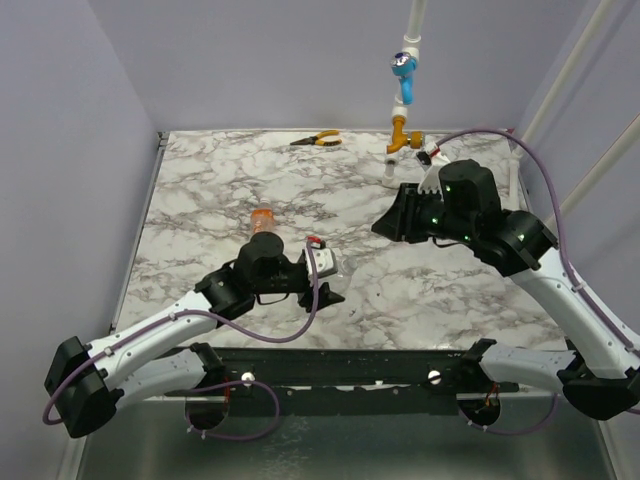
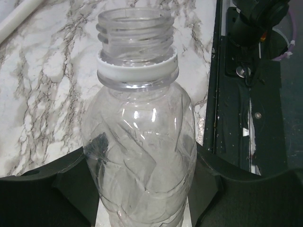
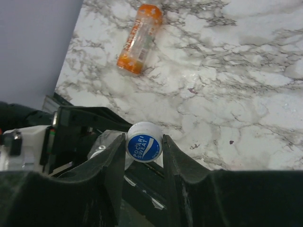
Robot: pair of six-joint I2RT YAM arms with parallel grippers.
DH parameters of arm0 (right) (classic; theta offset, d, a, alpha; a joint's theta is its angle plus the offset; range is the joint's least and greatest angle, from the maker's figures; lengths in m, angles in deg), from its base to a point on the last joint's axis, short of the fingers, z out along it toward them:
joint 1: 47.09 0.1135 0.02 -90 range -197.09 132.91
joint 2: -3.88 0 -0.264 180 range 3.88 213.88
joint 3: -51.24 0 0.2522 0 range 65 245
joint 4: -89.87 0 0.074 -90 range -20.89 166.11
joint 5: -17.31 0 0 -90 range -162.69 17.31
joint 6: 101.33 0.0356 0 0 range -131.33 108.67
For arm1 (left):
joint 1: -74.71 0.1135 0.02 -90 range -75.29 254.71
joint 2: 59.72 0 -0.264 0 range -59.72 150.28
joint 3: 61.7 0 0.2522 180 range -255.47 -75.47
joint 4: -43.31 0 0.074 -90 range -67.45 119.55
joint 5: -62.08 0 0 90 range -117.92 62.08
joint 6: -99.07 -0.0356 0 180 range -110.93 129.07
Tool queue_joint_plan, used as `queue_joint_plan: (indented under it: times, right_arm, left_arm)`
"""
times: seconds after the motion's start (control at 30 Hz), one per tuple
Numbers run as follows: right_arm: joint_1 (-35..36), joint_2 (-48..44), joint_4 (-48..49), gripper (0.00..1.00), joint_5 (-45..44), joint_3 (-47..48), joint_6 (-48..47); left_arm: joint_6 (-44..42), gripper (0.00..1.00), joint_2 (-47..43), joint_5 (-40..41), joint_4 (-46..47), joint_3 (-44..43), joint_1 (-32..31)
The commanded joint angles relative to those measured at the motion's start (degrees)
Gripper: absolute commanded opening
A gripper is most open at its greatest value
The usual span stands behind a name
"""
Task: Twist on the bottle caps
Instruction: Screw the bottle cap onto the plastic bottle.
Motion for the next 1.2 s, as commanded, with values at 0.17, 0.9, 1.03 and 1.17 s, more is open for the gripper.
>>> queue_joint_plan:
  times: [0.17, 0.9, 1.03, 1.17]
  right_arm:
    - [0.0, -0.3, -2.9, 0.36, 10.6, 4.4, -3.6]
    - [0.1, 1.7, -3.4, 0.36, 20.5, 1.9, -5.3]
    - [0.1, 1.9, -3.8, 0.36, 23.7, 0.6, -5.8]
    - [0.1, 1.8, -3.9, 0.36, 24.6, -0.4, -5.9]
  left_arm:
    - [-0.9, 0.51, 1.6, -5.8, 0.5, -0.1, -0.2]
    - [-6.5, 0.5, 2.9, -0.8, 0.3, -1.9, -0.2]
    - [-6.7, 0.5, 2.7, -0.6, 1.0, -2.1, -0.2]
    - [-7.0, 0.5, 2.7, -0.1, 1.3, -2.4, -0.3]
